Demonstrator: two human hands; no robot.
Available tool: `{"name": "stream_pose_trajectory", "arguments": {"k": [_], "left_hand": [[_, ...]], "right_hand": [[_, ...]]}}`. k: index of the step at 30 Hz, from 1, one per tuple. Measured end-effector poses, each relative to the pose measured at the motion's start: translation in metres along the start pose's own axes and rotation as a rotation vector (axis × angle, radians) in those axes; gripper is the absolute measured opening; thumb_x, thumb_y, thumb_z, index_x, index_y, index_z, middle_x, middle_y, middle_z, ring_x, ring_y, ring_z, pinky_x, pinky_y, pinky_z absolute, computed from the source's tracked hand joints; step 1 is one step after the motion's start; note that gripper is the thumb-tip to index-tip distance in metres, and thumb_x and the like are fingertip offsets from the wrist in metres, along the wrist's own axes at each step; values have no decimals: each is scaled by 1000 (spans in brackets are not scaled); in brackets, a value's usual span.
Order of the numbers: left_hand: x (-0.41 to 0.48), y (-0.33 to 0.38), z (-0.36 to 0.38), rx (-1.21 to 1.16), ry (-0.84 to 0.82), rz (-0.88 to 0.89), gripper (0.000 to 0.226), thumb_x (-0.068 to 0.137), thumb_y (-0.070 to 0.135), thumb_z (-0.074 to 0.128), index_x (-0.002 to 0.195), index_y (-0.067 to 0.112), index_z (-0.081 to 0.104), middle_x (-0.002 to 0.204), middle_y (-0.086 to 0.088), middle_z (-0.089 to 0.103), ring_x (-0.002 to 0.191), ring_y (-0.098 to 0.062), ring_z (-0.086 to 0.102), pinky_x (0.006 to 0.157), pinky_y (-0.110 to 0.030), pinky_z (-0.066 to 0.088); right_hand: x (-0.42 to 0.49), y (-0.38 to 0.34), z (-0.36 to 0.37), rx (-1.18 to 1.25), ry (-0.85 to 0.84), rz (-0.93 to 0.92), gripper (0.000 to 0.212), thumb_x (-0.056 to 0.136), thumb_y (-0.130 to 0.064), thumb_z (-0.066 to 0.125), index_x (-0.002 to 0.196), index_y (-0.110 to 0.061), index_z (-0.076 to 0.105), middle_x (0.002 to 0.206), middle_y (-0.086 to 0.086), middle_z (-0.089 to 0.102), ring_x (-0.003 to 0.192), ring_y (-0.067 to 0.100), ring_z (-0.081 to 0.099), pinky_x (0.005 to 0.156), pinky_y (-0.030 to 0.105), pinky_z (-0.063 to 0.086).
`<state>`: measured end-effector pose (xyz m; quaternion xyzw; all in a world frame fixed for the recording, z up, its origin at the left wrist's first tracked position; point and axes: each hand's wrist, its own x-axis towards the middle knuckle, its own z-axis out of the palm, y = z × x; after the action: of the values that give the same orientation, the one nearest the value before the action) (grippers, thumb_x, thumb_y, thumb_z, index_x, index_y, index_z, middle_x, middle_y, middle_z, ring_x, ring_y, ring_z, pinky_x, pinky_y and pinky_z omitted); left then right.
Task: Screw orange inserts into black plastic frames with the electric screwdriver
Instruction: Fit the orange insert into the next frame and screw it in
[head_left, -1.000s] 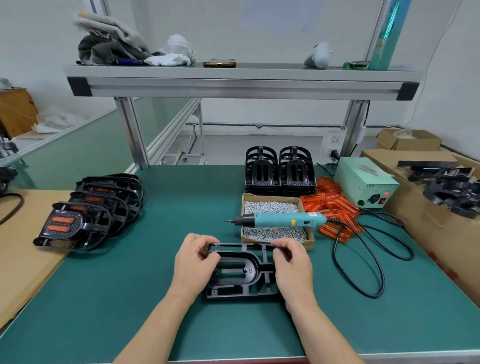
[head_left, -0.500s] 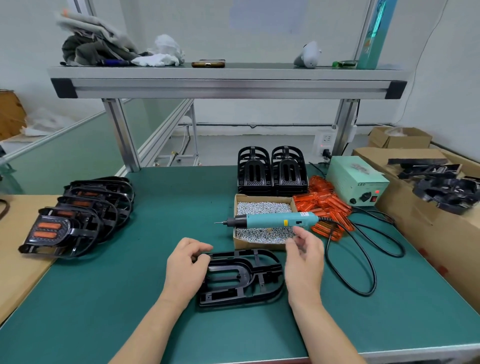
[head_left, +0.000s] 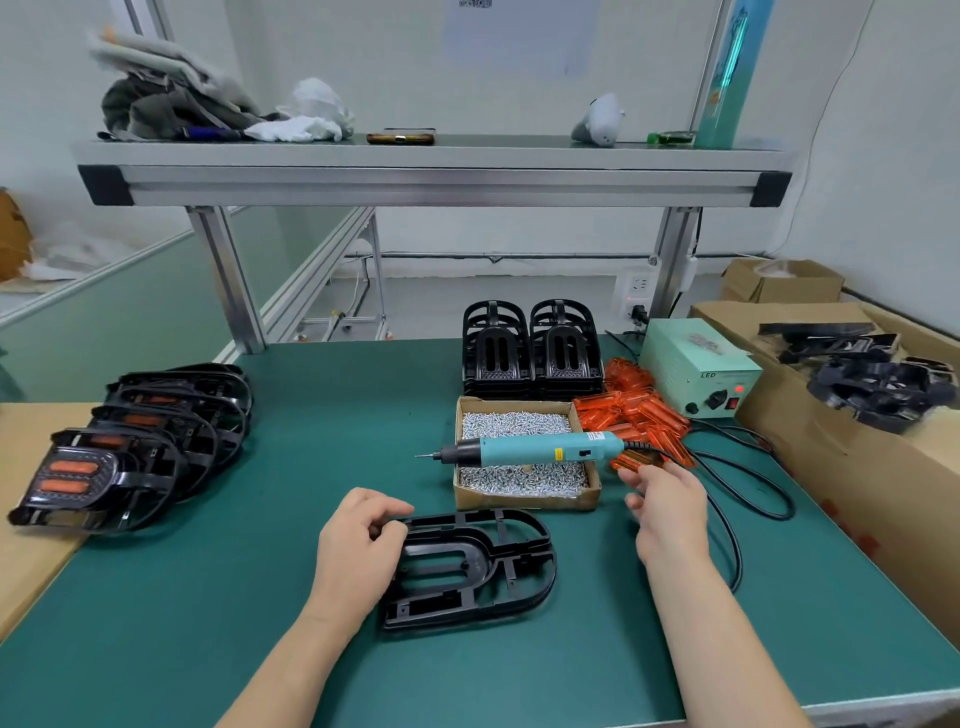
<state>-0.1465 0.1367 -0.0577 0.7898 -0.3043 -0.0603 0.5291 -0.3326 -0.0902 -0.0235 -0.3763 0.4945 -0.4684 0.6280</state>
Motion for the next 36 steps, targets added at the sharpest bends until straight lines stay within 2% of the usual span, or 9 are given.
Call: {"name": "stream_pose_trajectory", "arguments": {"k": [6,9,13,15,17,20,24,32,36], "left_hand": [[0,0,0,10,1,9,34,83,-9,58,80,21,74,91,8,64,80,-8,59,71,-6,40],[0,0,0,14,0,11,35,83,-9,59,79,22,74,90,8,64,79,-4,57,71,-6,40],[0,0,0,12,-3,17,35,83,-9,59,79,22,74,90,8,64,79,-4,57,70,-6,40],[0,1,-1,7,2,15,35,82,-10,59,78,22,74,90,7,64,78,-5,57,70,-6,40],[0,2,-1,1,1,12,35,82,-10,59,78,21,74,90,6,64,78,-5,57,69,-6,40],[0,3,-1,-11,-3,7,34,83,-11,58,79,19,74,91,5,64,77,-4,56,69,-6,40],[0,2,-1,-4,2,5,33,83,-10,59,78,19,74,91,5,64,77,-6,56,68,-6,40],[-1,5,-1,-6,8,1,34,82,-11,59,76,19,74,90,5,64,76,-4,56,69,-5,40],[-1,6,-2,-7,3,1,33,82,-11,59,77,18,74,90,3,64,78,-4,56,70,-5,40]], "right_hand": [[12,-5,1,-85,-21,37,30,98,9,41,81,-14,51,82,10,61,64,12,56,41,16,38],[16,-6,-1,-109,-37,63,24,100,6,44,85,-10,54,84,9,61,66,12,56,44,19,41],[16,-3,-6,-237,-63,10,19,100,1,47,94,-12,59,106,15,62,67,15,59,49,25,43],[15,-1,-9,-420,-42,-94,19,98,1,44,97,-10,60,120,21,58,63,19,61,48,29,44],[14,-1,-12,-638,-30,-196,20,97,-1,42,103,-5,60,123,23,55,64,24,65,52,34,51],[14,-2,-17,-993,-20,-287,23,97,-3,44,114,0,59,126,23,48,83,36,61,80,42,53],[12,-1,-21,-1285,-21,-347,28,92,-1,47,117,-4,59,129,18,52,105,40,56,83,40,43],[18,1,-27,-1262,53,-383,44,90,1,48,130,-13,61,131,12,57,114,39,56,86,43,47],[19,4,-28,-1246,63,-429,34,91,-4,53,119,-16,67,123,12,64,109,39,58,82,42,48]]}}
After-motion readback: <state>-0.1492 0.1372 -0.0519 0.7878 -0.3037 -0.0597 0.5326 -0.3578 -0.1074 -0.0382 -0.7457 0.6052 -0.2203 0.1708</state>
